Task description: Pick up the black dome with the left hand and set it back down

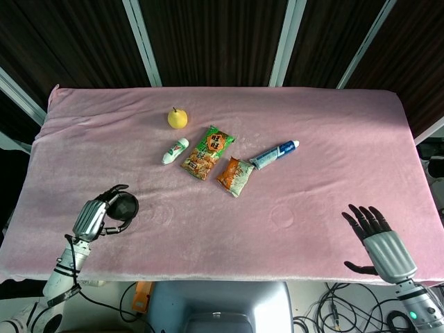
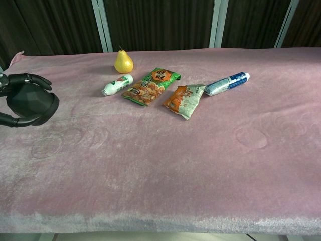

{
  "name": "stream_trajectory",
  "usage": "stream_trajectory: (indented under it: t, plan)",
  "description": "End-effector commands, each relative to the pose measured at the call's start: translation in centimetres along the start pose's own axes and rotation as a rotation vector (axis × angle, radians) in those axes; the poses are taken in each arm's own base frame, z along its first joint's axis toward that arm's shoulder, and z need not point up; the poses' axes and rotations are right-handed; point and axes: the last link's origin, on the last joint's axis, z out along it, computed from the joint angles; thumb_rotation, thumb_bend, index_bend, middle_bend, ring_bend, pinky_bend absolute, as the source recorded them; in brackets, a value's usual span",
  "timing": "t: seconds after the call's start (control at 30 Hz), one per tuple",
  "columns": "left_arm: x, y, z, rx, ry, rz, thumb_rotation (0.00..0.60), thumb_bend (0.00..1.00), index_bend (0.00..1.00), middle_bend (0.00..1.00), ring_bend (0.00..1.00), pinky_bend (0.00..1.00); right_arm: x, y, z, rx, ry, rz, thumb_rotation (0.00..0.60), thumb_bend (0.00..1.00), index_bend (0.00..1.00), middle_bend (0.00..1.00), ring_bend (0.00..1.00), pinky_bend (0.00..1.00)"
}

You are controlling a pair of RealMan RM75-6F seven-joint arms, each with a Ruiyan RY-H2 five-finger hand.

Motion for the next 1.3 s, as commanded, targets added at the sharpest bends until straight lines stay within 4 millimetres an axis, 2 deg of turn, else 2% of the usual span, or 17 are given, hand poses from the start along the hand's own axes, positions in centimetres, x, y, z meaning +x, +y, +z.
stream_trajectory:
  t: [0.03, 0.33, 0.47, 0.73, 0.83, 1.0, 1.07, 1.3]
  plan:
    - [-1.1, 0.2, -0.4, 0.001, -0.09, 0.028, 0.6, 0.36, 0.48, 0.54, 0.67, 0.67, 0.0, 0.0, 0.0, 0.002, -0.001, -0.002, 0.6, 0.0, 0.0, 0.0, 0.03, 0.16]
    - [-2.9, -2.0, 0.0, 0.034, -0.039, 0.437, 0.6, 0.36, 0.48, 0.51, 0.64, 0.62, -0.1, -0.1, 0.2, 0.007, -0.011, -0.008, 0.6, 0.0, 0.0, 0.0, 0.03, 0.15]
    - [-3.8, -2.9, -0.3, 0.073, -0.107, 0.463, 0.6, 0.36, 0.48, 0.51, 0.63, 0.62, -0.1, -0.1, 0.1, 0.008, -0.014, -0.01, 0.6, 0.0, 0.0, 0.0, 0.03, 0.15]
    - [-4.7, -3.4, -0.4, 0.106, -0.169, 0.506, 0.6, 0.36, 0.45, 0.48, 0.6, 0.58, -0.1, -0.1, 0.2, 0.009, -0.02, -0.01, 0.6, 0.0, 0.0, 0.0, 0.03, 0.15]
    - [-4.8, -3.6, -0.5, 0.113, -0.197, 0.513, 0.6, 0.36, 0.4, 0.41, 0.53, 0.53, -0.1, -0.1, 0.2, 0.008, -0.02, -0.01, 0.6, 0.0, 0.0, 0.0, 0.03, 0.16]
    - [-4.5, -3.5, -0.5, 0.134, -0.24, 0.509, 0.6, 0.36, 0.21, 0.18, 0.23, 0.37, -0.1, -0.1, 0.2, 0.009, -0.022, -0.011, 0.6, 0.0, 0.0, 0.0, 0.03, 0.15]
    - [-4.2, -3.4, -0.5, 0.142, -0.252, 0.495, 0.6, 0.35, 0.18, 0.13, 0.16, 0.32, -0.1, -0.1, 0.2, 0.009, -0.022, -0.011, 0.6, 0.0, 0.0, 0.0, 0.03, 0.15]
    - [-3.6, -3.0, -0.7, 0.164, -0.281, 0.485, 0.6, 0.33, 0.14, 0.05, 0.06, 0.25, -0.1, -0.2, 0.3, 0.005, -0.022, -0.011, 0.6, 0.0, 0.0, 0.0, 0.03, 0.16]
